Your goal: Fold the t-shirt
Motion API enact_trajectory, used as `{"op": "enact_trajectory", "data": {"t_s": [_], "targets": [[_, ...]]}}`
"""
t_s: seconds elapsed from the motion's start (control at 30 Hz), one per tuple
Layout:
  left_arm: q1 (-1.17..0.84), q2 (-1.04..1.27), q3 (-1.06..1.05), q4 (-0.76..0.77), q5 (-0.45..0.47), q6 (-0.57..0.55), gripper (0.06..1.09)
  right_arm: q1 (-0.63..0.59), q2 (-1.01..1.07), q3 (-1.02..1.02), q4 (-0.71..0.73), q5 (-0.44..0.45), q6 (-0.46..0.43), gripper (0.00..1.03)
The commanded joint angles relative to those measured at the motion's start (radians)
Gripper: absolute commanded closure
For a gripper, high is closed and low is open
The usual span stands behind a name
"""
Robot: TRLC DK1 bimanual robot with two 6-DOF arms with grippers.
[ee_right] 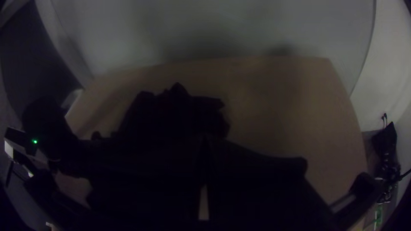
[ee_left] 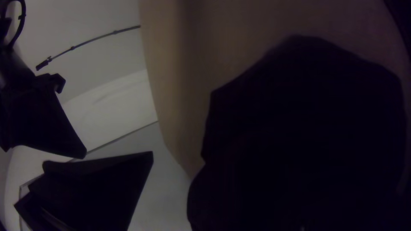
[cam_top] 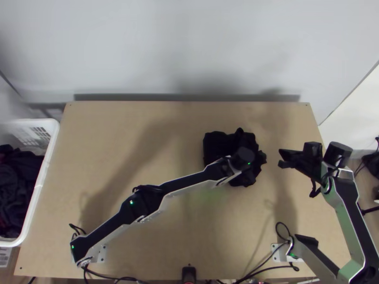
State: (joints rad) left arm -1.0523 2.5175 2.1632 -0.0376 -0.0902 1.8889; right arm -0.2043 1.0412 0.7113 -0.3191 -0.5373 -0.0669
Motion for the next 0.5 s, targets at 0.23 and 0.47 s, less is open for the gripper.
{"op": "enact_trajectory", "data": {"t_s": [0.23,0.47], "targets": [[0.026,-0.151,0.020,-0.433,0.093,-0.002,0.10,-0.004,-0.004,-0.004,0.002,-0.001,-0.002,1.00],[0.066,-0.206,0.020,-0.538,0.093,-0.017,0.10,-0.001,-0.004,-0.009,0.000,-0.009,-0.005,1.00]]}}
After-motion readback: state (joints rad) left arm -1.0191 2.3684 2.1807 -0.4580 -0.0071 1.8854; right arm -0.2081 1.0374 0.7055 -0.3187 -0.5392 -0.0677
